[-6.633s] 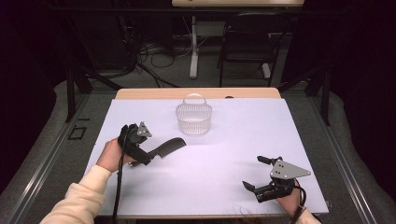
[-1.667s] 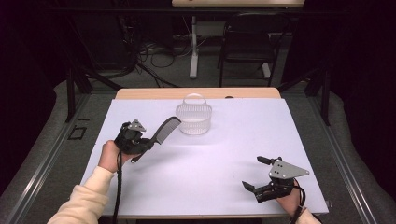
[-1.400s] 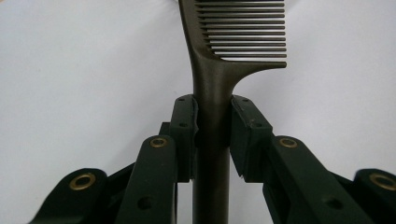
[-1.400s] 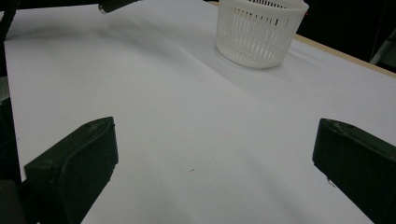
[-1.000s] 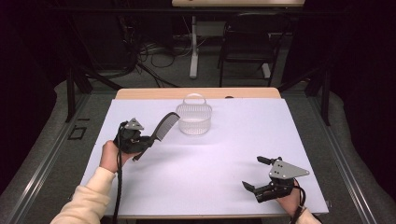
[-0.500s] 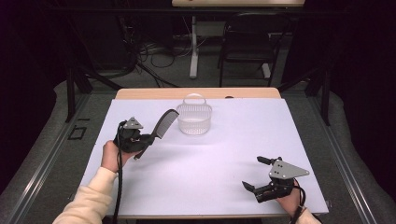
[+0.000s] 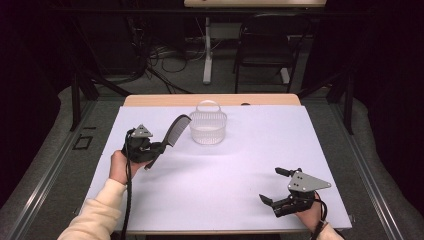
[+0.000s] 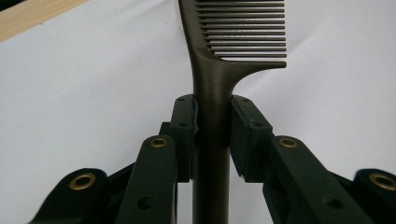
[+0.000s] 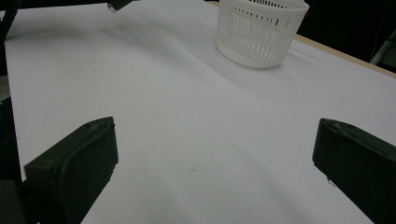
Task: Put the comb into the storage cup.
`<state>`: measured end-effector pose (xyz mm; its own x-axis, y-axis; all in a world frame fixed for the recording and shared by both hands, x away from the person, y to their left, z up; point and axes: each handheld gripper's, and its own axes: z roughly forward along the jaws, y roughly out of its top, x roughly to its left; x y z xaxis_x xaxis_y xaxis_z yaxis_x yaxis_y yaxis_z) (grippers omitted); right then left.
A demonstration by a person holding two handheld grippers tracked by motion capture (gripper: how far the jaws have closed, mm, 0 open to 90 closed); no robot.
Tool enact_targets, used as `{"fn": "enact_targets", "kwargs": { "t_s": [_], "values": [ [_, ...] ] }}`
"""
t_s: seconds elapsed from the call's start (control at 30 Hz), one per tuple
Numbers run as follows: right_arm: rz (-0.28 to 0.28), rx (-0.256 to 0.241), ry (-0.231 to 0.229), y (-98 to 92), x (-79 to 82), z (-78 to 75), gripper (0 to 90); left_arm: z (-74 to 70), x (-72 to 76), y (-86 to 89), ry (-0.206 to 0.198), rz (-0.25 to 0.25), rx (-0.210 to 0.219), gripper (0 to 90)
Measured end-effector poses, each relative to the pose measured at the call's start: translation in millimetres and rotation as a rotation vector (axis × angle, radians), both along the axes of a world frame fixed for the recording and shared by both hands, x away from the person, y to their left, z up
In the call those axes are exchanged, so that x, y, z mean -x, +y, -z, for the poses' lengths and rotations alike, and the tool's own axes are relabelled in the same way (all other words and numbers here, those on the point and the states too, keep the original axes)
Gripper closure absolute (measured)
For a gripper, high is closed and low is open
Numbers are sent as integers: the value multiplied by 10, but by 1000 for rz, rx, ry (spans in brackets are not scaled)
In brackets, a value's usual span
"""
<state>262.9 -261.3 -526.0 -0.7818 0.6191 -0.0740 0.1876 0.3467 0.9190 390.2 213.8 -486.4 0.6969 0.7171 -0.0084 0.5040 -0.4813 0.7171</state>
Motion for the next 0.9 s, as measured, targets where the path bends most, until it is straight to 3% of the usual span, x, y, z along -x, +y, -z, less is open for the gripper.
{"fn": "enact_targets", "kwargs": {
  "t_s": [0.9],
  "values": [
    [0,0,2,1,-1,1,0,-83,-71,-71,-38,-5,38,722]
  ]
}}
